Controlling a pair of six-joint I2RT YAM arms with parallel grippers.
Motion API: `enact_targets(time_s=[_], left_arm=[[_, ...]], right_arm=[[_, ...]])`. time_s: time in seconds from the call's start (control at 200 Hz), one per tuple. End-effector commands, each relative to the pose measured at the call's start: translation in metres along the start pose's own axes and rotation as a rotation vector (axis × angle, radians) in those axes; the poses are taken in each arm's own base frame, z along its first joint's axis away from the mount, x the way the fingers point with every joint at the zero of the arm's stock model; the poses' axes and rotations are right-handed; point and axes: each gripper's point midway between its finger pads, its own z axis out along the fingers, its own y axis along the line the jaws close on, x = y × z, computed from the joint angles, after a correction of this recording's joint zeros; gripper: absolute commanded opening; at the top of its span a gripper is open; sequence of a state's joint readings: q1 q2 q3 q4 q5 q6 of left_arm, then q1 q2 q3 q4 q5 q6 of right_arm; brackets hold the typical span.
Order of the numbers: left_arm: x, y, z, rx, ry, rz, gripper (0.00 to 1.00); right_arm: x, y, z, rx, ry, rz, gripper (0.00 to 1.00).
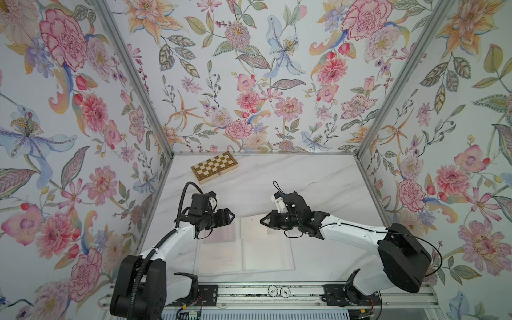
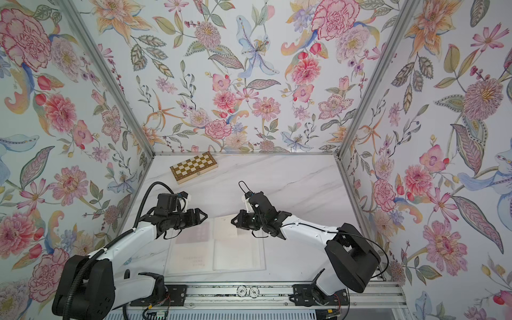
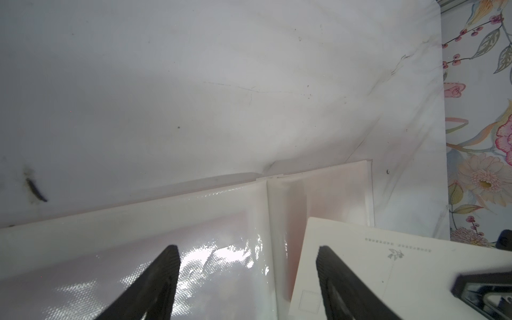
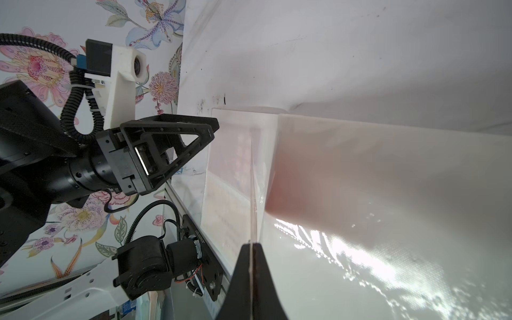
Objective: Place the photos into the photo albums
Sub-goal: Insert the photo into the photo album.
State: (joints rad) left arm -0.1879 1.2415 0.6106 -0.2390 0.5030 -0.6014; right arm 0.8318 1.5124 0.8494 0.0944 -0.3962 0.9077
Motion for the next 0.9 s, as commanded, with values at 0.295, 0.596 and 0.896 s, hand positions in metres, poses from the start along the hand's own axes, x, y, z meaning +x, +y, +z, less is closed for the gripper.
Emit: enact_targets(time_s=[0.295, 0.596, 0.896], left_arm=[[0.011, 0.02, -0.001, -0.073, -0.02, 0.001, 0.76], [0.003, 0.031, -0.021, -0.153, -0.083, 0.014, 0.76], [-0.005, 0.042, -0.044, -0.197, -0.16, -0.003, 0.75]], right_arm=[[-0.004, -0.02, 0.009, 0.16, -0.016, -0.029, 0.0], [-0.001, -0.01, 0.015, 0.233, -0.004, -0.093, 0.0], [-0.005, -0.008, 0.015, 0.328, -0.031, -0.145, 0.0]])
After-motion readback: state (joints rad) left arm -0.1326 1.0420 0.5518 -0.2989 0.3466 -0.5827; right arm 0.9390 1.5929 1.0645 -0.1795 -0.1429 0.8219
